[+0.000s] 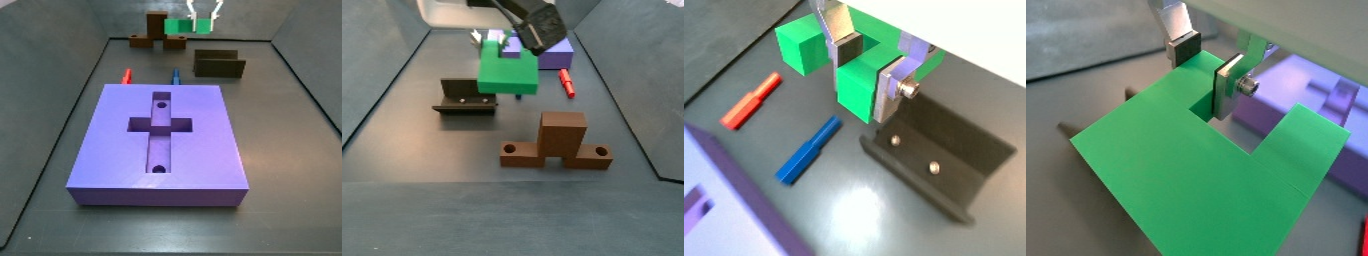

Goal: Pick up the green object. Move up. Place the green object on the fixture. Regrasp the green object. Move to above the board. Insert the green object.
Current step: Place the green object on the fixture.

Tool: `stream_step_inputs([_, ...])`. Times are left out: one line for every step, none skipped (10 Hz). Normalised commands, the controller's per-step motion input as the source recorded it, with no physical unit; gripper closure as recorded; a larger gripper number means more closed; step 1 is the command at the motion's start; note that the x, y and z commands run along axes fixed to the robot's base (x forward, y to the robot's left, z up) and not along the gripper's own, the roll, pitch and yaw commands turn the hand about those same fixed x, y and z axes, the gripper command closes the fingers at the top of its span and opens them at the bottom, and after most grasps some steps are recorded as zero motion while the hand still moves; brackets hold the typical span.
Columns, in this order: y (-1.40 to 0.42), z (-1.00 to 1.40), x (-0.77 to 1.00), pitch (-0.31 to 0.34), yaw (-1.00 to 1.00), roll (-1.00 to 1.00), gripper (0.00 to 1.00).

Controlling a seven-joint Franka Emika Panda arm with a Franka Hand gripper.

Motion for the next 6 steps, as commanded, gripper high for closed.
stream_step_inputs([-0.02, 0.12, 0.82, 0.089, -0.02, -1.0, 1.0])
stream_step_inputs([0.0, 0.0, 0.81, 0.083, -0.01, -1.0, 1.0])
stream_step_inputs([0.0, 0.0, 0.85, 0.1, -0.03, -0.98, 1.0])
stream_step_inputs([0.0, 0.0, 0.94, 0.214, -0.03, -0.67, 1.0])
stream_step_inputs([0.0, -0.01, 0.92, 0.311, 0.0, -0.59, 1.0])
stream_step_inputs([0.0, 0.0, 0.93, 0.317, 0.0, -0.56, 1.0])
